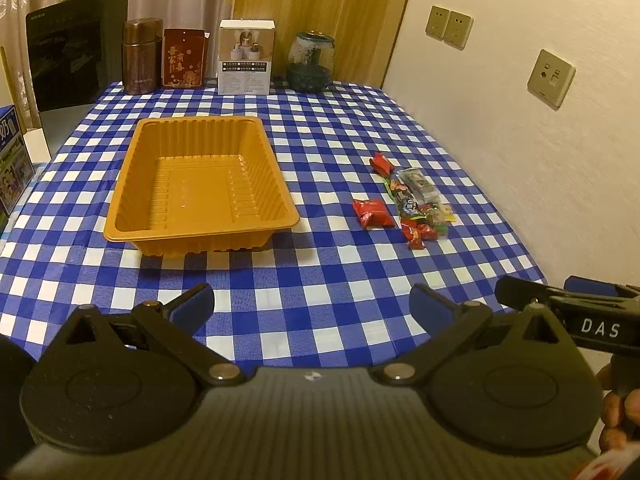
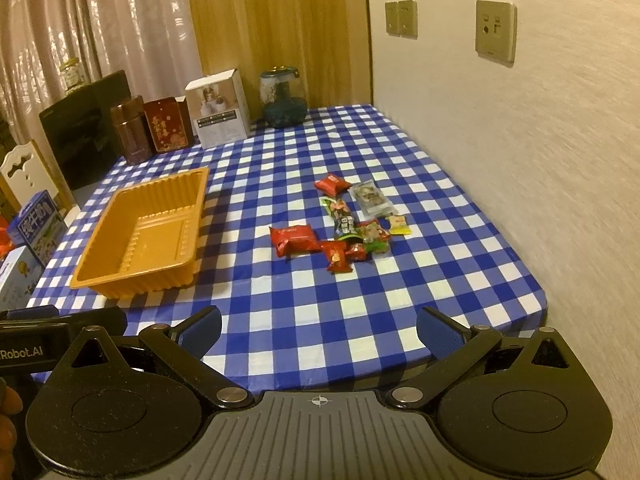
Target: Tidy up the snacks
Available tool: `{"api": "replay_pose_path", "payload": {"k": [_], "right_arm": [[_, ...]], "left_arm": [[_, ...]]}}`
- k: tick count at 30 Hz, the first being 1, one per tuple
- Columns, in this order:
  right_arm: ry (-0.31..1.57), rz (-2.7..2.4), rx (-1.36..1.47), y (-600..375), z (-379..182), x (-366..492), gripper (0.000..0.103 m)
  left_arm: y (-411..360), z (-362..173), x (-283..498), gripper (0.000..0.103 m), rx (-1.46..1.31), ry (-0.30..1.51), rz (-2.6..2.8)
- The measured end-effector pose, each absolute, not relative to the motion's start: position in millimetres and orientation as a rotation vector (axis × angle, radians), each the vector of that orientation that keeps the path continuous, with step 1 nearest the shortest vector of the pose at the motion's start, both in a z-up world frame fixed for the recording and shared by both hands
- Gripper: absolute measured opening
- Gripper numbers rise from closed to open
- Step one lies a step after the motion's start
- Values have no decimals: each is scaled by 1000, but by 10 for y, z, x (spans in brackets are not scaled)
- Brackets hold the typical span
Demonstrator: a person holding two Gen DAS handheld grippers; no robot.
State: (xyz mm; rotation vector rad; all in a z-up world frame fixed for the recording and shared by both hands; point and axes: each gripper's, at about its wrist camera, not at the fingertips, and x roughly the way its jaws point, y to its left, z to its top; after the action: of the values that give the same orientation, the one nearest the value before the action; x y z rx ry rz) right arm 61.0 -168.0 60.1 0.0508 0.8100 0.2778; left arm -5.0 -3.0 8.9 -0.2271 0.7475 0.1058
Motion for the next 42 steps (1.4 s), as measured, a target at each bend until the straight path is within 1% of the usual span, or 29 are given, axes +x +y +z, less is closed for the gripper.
{"api": "replay_pose_path", "payload": {"k": [42], "right_arm": [[813, 277, 57, -1677, 575, 573, 103]], "left_arm": [[40, 87, -91, 103, -232, 745, 103]]}}
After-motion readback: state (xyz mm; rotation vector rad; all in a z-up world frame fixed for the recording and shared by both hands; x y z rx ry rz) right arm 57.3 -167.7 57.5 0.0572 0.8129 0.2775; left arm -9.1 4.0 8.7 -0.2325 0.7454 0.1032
